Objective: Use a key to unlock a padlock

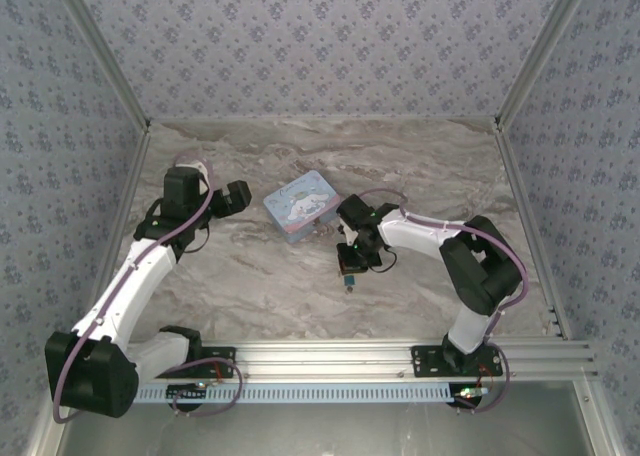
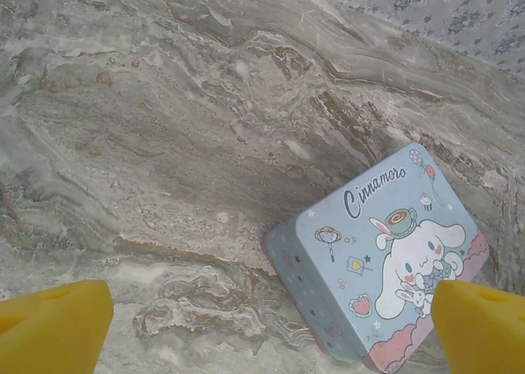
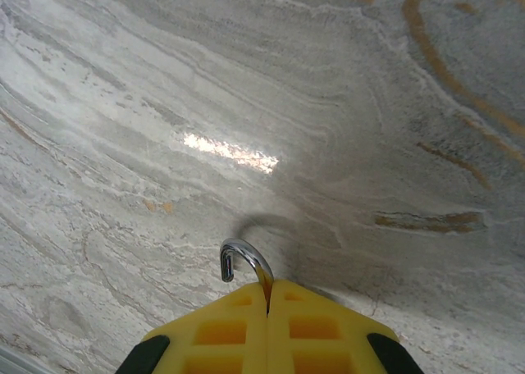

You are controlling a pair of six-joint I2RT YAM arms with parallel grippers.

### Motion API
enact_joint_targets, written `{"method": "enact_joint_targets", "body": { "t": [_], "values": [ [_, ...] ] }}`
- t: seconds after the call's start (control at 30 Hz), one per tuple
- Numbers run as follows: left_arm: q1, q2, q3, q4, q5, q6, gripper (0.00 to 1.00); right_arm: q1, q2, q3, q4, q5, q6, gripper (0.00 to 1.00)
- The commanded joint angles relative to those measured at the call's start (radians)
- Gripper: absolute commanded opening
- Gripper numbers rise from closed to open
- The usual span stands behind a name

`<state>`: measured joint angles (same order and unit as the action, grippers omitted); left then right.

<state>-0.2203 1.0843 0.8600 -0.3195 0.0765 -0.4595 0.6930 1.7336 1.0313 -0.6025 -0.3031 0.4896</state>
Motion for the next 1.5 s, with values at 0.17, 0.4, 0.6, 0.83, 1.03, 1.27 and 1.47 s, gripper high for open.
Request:
{"method": "enact_joint_targets", "body": {
  "t": [0.17, 0.4, 0.6, 0.83, 1.03, 1.27, 1.47],
  "values": [
    [0.011, -0.026, 0.024, -0.019, -0.015, 0.016, 0.99, 0.005, -0.018, 0.015, -0.013, 0.015, 0.006, 0.15],
    [0.024, -0.025, 0.065, -0.055, -0.003, 0.007, 0.99, -0.015, -0.124, 0.011, -0.039, 0.065, -0.014, 0.35],
    [0.057, -0.036, 0.076, -0.075, 0.049, -0.038, 0.99, -0.059, -0.289, -0.008, -0.063, 0.106, -0.040, 0.46],
    [0.075, -0.071, 0.065, -0.076, 0.072, -0.099, 0.99, -0.172, -0.541, -0.086, -0.045, 0.145, -0.042, 0.56],
    [0.076, -0.120, 0.023, -0.079, 0.075, -0.141, 0.99, -0.320, -0.732, -0.178, 0.029, 0.115, -0.036, 0.67],
    [0.077, -0.181, -0.024, -0.096, 0.072, -0.157, 1.00, -0.448, -0.774, -0.206, 0.065, 0.055, -0.062, 0.79],
    [0.079, -0.219, -0.030, -0.128, 0.055, -0.137, 0.99, -0.548, -0.821, -0.242, 0.142, 0.043, -0.076, 0.92]
  ]
}}
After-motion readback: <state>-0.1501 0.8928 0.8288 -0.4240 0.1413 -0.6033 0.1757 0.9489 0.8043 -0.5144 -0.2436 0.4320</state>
